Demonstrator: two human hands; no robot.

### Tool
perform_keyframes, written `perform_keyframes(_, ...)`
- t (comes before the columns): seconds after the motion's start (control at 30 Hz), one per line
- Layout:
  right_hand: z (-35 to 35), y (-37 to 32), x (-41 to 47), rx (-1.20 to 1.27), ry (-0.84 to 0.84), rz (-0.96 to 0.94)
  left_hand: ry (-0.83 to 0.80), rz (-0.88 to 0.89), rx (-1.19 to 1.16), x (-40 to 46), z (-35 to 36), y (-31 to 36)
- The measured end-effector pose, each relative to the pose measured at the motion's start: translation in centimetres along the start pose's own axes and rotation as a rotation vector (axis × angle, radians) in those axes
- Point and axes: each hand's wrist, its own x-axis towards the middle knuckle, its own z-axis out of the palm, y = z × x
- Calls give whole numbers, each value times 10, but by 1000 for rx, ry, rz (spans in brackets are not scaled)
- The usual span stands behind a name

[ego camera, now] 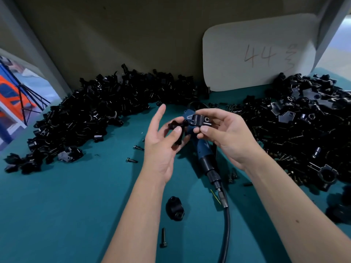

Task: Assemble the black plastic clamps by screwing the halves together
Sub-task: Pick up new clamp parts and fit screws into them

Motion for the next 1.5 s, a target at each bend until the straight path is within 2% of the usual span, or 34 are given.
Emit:
perform_keyframes(0.13, 0, -2, 0, -25, 67, -29, 50, 136, 148, -1, 2, -7)
perform_keyframes(0.23, 1, -5, -1, -73, 113, -46, 66, 257, 354, 0, 3, -9)
perform_keyframes(0.33, 2, -7, -3, -104, 239, -64, 47, 343, 467, 0, 7, -8)
perform_keyframes(0.5, 2, -7, -4, -391, 402, -144, -1, 374, 575, -3, 14, -9)
perform_keyframes(0.67, 10, -4, -4, -583, 375, -272, -32, 347, 661, -7, 20, -9)
perform_keyframes(0.8, 8, -9, -5, -431, 197, -223, -49, 358, 714, -6, 20, -12)
perform_keyframes(0.9, 4, -11, -5, -238, 2, -103, -38, 320, 669, -4, 18, -14)
perform_keyframes(0.97, 2, -10, -5, -134, -55, -36, -32, 314, 620, -3, 16, -15)
perform_keyframes(1.27, 4, -7, -3, -204, -65, -63, 9, 143, 266, -1, 15, -16)
perform_keyframes(1.37, -1, -8, -2, -203, -80, -54, -26, 82, 173, -1, 14, -15)
perform_keyframes(1.5, -2, -7, -1, -223, -20, -42, -142, -35, 50, -1, 8, -11)
